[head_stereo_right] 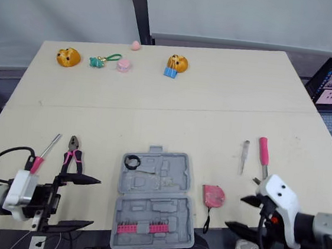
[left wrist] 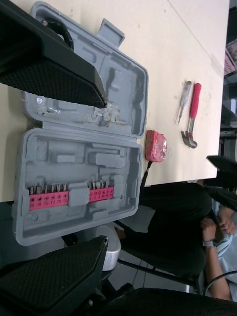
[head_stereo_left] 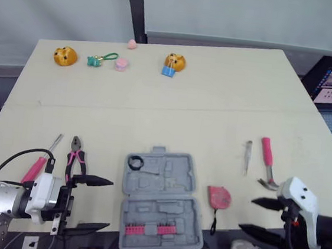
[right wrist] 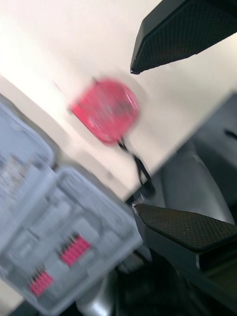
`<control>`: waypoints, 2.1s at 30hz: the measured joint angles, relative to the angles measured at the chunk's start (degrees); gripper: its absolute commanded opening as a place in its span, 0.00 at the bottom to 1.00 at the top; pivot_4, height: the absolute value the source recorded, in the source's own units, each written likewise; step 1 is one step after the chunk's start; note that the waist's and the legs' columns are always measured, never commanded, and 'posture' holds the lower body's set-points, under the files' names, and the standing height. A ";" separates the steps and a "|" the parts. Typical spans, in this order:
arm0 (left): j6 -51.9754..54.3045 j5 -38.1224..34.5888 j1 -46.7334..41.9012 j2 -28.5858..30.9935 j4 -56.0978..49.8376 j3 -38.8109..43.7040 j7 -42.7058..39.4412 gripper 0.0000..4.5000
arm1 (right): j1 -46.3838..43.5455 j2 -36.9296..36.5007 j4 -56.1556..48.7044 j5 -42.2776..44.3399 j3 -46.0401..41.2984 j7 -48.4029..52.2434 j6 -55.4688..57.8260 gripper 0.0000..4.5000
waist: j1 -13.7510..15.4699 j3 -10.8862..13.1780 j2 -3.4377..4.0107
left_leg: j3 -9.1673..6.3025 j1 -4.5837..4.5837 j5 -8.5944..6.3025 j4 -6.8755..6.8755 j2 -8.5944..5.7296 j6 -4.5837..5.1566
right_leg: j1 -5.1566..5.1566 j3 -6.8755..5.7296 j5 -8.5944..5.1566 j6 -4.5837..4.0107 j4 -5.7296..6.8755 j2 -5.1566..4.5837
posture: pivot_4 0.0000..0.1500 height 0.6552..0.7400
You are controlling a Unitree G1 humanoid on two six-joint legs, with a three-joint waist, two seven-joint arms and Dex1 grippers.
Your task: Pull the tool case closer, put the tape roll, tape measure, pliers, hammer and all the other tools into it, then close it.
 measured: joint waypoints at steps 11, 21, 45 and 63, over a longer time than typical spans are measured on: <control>-3.87 1.08 1.73 -1.11 -0.07 -0.15 1.15 1.00 | -5.47 1.46 9.04 -11.44 11.89 5.69 -21.16 0.98 | -0.15 0.02 0.00 | -0.01 0.02 0.01 0.23 0.01 -0.02 | 0.02 0.02 0.00 0.00 0.02 -0.04 | 1.00 0.71; -3.91 1.17 0.50 -0.40 0.00 -0.15 2.36 1.00 | -18.65 1.63 23.74 -21.84 28.71 12.42 -33.53 0.98 | -0.32 0.05 -0.03 | -0.04 0.04 0.04 0.24 0.02 -0.07 | 0.02 -0.01 0.00 -0.02 0.06 -0.06 | 1.00 0.71; -4.12 1.92 5.13 -1.16 -2.94 -0.03 7.64 1.00 | -31.72 7.49 41.00 -31.16 39.87 16.44 -44.98 0.98 | -0.36 0.07 -0.01 | -0.04 0.01 0.05 0.31 0.02 -0.09 | 0.01 -0.06 0.00 -0.01 0.14 -0.07 | 1.00 0.71; -3.95 1.92 5.47 -1.14 -4.72 -0.03 8.67 1.00 | -32.49 10.55 43.68 -33.96 41.78 16.11 -46.52 0.98 | -0.37 0.07 -0.01 | -0.03 0.02 0.06 0.36 0.03 -0.11 | 0.02 -0.05 0.00 -0.01 0.20 -0.05 | 1.00 0.71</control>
